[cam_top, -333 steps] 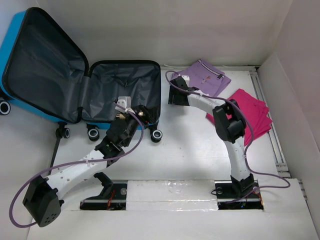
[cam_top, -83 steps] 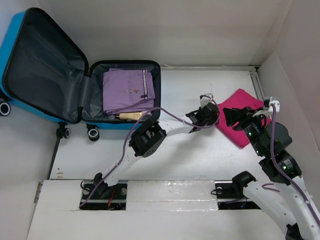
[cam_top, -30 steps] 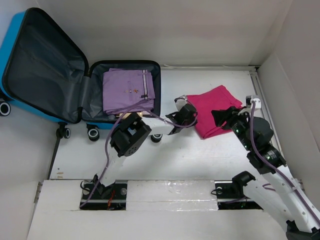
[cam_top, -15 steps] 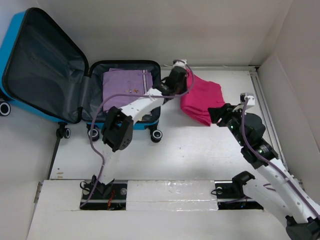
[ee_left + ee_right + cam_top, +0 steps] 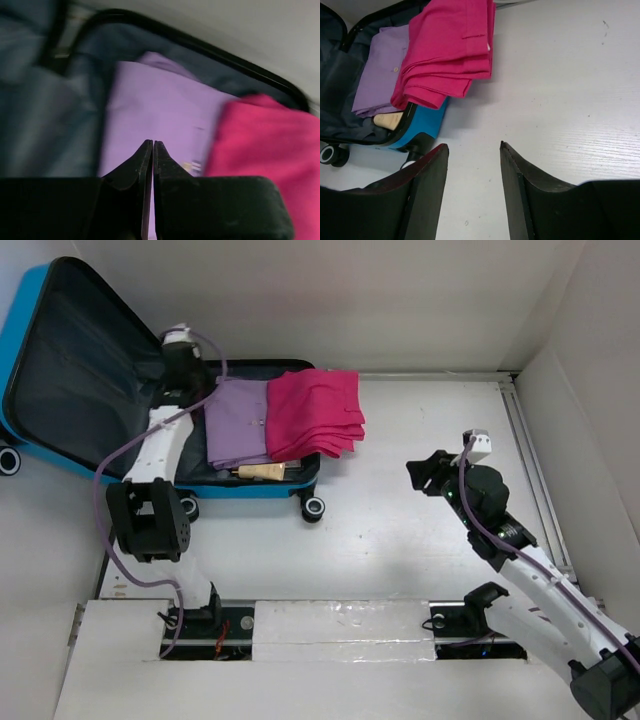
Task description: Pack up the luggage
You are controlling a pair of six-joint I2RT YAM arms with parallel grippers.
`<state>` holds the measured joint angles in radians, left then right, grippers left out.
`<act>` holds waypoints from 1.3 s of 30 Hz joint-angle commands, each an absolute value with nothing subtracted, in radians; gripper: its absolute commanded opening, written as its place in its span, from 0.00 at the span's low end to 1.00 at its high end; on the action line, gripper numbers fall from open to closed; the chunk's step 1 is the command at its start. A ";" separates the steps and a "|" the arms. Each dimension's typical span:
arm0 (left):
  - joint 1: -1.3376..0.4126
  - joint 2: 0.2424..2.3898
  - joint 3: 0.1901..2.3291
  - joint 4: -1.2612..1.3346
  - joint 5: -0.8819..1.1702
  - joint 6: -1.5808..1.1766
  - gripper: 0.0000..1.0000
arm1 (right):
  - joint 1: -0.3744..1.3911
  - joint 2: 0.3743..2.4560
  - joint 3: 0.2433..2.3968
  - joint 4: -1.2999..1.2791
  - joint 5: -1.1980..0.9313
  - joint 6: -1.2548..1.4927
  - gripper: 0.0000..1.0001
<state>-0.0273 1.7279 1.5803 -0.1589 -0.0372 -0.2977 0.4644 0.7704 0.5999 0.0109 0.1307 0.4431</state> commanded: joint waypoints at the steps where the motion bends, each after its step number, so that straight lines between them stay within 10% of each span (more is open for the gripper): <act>1: 0.082 1.712 1.502 -0.052 0.046 -0.304 0.00 | 0.468 0.770 0.603 0.089 0.127 0.451 0.52; 9: 0.115 1.720 1.385 0.023 0.198 -0.346 0.00 | 0.468 0.802 0.603 0.100 0.103 0.451 0.52; 17: -0.041 1.807 1.458 -0.021 0.431 -0.310 0.59 | 0.468 0.811 0.603 0.100 0.083 0.451 0.52; 30: -0.060 2.033 1.509 0.026 0.509 -0.336 0.54 | 0.468 0.830 0.612 0.100 0.074 0.442 0.52; 39: -0.060 2.052 1.456 0.112 0.554 -0.379 0.28 | 0.468 0.848 0.612 0.100 0.055 0.442 0.52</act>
